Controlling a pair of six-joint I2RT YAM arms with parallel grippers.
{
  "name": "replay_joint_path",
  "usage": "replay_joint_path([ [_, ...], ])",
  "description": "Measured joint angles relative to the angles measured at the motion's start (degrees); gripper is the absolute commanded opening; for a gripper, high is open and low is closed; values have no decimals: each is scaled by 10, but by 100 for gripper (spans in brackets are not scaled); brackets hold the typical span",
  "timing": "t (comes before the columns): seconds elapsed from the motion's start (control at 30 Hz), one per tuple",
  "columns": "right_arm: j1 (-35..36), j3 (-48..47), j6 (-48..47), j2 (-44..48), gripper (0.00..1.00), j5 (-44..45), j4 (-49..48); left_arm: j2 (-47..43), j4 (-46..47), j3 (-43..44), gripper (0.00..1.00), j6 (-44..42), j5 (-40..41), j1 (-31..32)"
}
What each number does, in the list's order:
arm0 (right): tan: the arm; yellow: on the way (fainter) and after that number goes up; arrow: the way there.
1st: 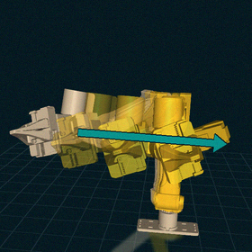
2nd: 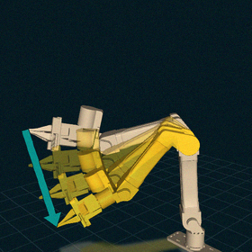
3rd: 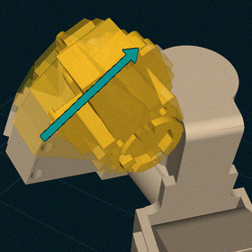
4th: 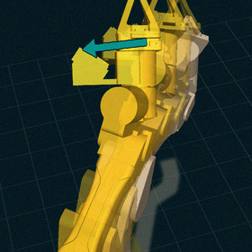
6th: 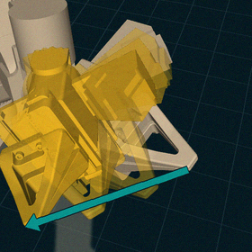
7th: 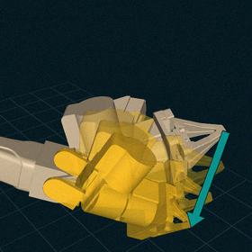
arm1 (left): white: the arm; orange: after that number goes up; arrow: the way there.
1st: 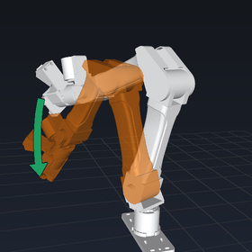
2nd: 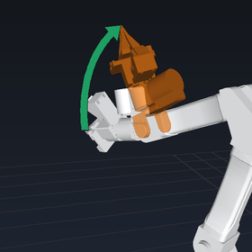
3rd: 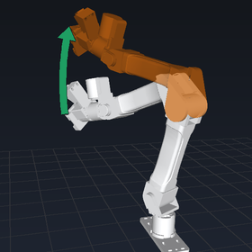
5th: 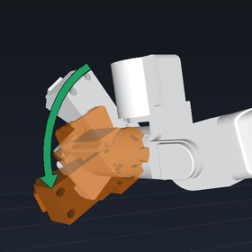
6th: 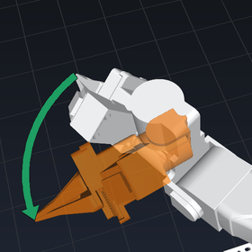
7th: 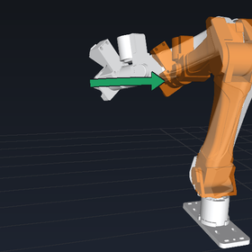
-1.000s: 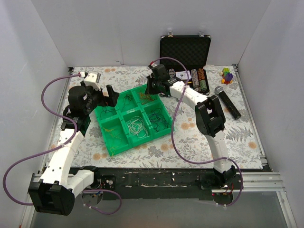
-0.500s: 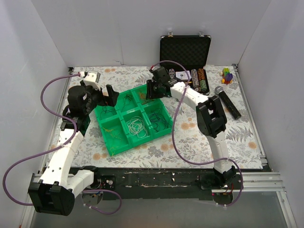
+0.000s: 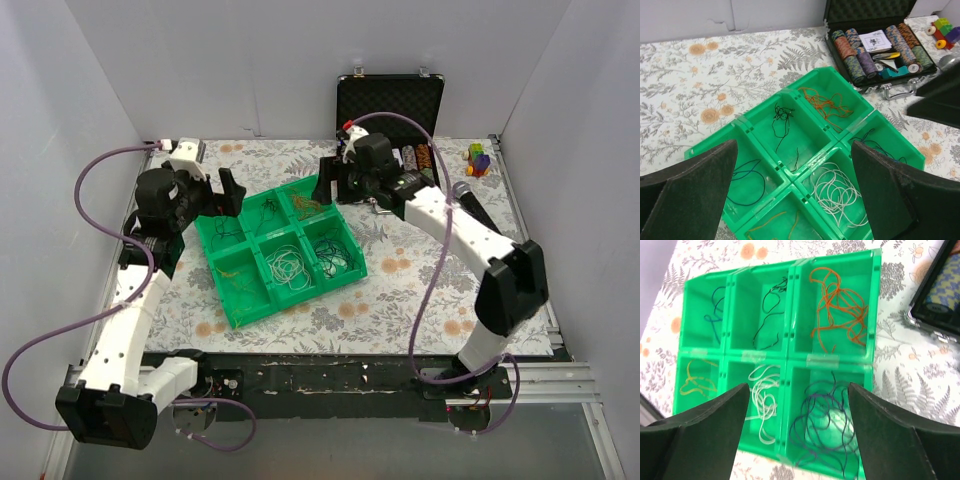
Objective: Untangle the cables
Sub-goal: Place the cable in the bin.
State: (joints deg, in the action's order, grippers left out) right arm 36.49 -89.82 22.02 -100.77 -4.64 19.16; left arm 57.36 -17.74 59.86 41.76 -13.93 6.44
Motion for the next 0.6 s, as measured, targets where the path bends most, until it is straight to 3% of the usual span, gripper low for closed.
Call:
replay_joint_path([
  [0.33, 0, 237, -10, 235, 91, 14, -3, 109, -189, 129, 98, 44, 88, 0],
  [0.6, 0, 337, -15, 381, 92, 58, 44, 78, -238, 91, 98, 56, 127, 0],
])
